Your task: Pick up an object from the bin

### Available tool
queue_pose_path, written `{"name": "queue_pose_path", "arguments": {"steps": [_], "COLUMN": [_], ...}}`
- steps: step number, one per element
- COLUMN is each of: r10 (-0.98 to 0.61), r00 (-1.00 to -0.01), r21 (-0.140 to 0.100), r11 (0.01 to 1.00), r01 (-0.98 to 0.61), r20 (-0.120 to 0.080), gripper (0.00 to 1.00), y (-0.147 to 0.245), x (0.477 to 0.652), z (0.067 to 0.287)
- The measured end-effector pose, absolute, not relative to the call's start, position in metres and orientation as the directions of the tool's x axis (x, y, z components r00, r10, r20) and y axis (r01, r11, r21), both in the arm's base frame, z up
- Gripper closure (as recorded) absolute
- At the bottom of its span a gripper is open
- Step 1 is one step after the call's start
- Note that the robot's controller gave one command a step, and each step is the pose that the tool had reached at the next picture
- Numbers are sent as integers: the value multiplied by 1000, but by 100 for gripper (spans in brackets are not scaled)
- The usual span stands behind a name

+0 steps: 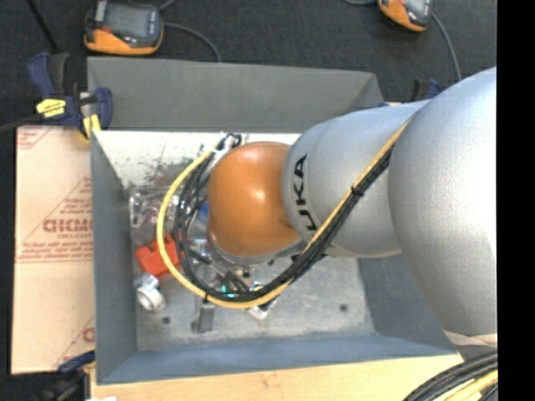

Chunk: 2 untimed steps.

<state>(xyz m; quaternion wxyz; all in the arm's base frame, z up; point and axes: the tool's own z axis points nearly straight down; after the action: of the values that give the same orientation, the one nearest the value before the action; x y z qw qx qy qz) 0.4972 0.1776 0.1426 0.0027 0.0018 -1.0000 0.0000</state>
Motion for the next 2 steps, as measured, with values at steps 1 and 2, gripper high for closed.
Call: {"name": "queue_pose_path", "arguments": {"steps": [1, 2], "r10": [82, 86], "r00": [-997, -996], "r21": [3, 5], "r11": [997, 996], "r01": [82, 86], "r20": [-4, -7], "gripper": [0, 100], "y": [224, 223], "x": [568, 568], "z": [84, 89]}}
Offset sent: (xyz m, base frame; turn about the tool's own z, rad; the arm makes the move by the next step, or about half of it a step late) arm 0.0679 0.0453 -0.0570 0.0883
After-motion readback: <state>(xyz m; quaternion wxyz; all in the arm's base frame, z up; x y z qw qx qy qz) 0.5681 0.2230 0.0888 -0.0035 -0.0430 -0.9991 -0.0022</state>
